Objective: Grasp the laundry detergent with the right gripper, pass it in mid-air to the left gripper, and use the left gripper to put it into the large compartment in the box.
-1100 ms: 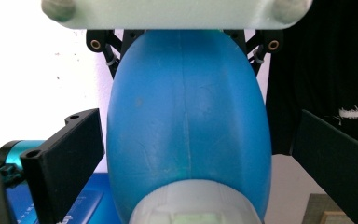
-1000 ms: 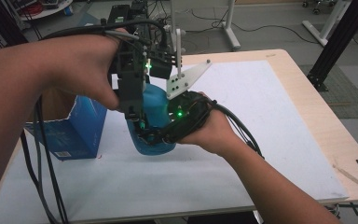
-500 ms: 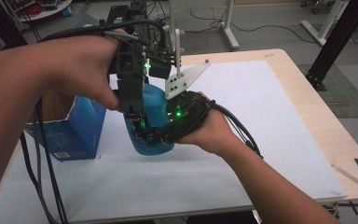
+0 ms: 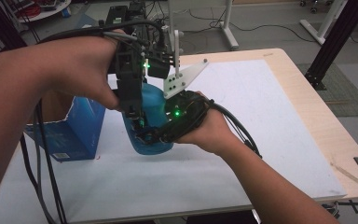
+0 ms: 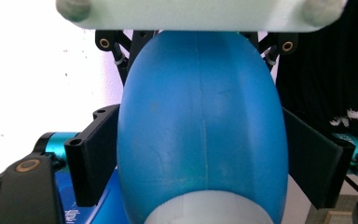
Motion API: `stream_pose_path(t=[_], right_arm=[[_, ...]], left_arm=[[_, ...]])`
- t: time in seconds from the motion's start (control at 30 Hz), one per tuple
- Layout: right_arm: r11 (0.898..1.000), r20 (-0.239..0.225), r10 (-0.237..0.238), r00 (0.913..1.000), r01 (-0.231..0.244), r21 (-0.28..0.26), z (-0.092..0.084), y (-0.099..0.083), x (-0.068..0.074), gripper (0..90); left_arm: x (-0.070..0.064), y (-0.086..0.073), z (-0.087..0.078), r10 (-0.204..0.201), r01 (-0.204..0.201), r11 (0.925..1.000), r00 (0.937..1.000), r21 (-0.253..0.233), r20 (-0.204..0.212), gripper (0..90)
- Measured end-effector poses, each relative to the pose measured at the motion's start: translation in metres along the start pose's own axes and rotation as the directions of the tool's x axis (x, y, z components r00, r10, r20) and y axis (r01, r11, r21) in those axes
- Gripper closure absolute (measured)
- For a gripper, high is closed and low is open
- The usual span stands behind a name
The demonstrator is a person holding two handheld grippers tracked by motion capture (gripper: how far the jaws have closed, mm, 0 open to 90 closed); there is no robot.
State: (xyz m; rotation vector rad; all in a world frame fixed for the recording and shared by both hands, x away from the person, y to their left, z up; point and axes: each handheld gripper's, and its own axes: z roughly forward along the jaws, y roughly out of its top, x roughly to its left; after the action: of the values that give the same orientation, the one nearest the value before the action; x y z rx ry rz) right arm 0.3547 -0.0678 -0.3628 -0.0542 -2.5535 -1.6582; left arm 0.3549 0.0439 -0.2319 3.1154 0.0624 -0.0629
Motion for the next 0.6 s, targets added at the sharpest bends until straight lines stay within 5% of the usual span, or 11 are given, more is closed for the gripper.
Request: stream_pose_path(t=[0.6], right_arm=[[1.000,0.006,-0.002,1.0000,0.002,-0.008,-0.0014,0.0002,-0.0001,45.4]], left_arm=[[0.0017,0.0010,-0.0003,-0.004,0.004,1.0000,0.9999,0.007,-0.011,28.2]])
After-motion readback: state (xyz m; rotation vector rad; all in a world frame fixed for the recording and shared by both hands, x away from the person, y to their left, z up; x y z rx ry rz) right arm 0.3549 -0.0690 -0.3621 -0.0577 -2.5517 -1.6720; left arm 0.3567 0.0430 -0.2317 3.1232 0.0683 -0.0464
